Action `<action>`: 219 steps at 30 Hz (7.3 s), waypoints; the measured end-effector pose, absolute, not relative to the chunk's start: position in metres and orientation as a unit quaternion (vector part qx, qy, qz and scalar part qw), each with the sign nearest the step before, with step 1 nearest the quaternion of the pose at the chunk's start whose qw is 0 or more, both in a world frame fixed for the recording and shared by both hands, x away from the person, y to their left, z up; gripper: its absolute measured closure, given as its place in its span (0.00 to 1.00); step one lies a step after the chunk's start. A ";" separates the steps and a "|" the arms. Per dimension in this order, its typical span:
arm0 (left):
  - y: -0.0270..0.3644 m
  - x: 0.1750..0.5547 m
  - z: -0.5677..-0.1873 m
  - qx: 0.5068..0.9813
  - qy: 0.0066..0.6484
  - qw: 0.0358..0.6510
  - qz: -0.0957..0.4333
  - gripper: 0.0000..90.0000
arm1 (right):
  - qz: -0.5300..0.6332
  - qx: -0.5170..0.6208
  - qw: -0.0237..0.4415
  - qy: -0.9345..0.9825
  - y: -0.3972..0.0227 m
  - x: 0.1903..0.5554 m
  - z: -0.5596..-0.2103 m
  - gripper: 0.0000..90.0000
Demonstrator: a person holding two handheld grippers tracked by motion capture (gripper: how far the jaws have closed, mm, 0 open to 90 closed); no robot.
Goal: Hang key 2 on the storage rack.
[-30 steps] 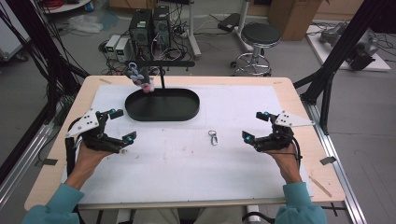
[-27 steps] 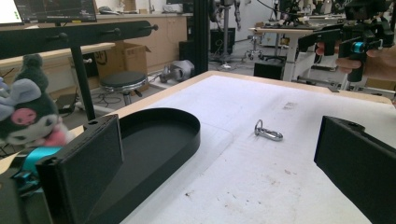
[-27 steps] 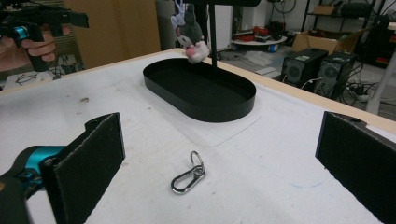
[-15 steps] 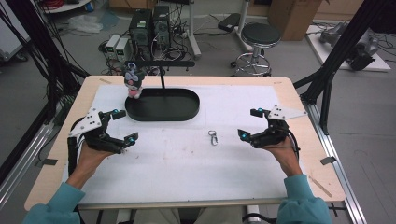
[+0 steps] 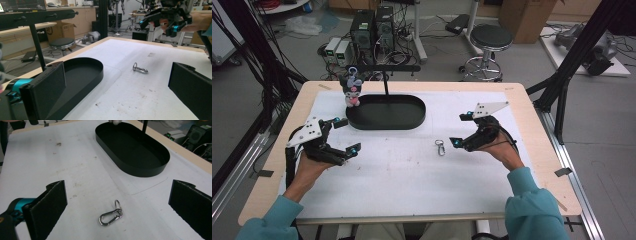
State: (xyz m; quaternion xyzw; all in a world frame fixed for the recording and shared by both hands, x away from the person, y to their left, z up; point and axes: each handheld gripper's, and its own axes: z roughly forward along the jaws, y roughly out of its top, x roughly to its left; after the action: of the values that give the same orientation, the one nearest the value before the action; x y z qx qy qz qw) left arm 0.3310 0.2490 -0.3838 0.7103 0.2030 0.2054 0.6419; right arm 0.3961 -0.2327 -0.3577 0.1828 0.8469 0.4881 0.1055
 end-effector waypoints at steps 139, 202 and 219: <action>0.228 0.343 -0.376 0.735 0.187 0.633 0.154 0.02 | 0.450 0.115 0.022 0.885 -0.177 0.426 -0.370 0.98; 0.145 0.367 -0.350 0.764 0.068 0.638 0.066 0.56 | 0.593 0.023 -0.015 0.805 -0.134 0.398 -0.338 0.98; 0.146 0.366 -0.346 0.757 0.075 0.646 0.055 0.83 | 0.597 0.017 -0.021 0.802 -0.135 0.396 -0.336 0.98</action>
State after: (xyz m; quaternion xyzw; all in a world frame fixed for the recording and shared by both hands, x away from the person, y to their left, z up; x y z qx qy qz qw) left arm 0.3662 0.1457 -0.3465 0.7575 0.0754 0.0553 0.6461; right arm 0.3962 -0.1352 -0.3357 0.0174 0.8015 0.5974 -0.0208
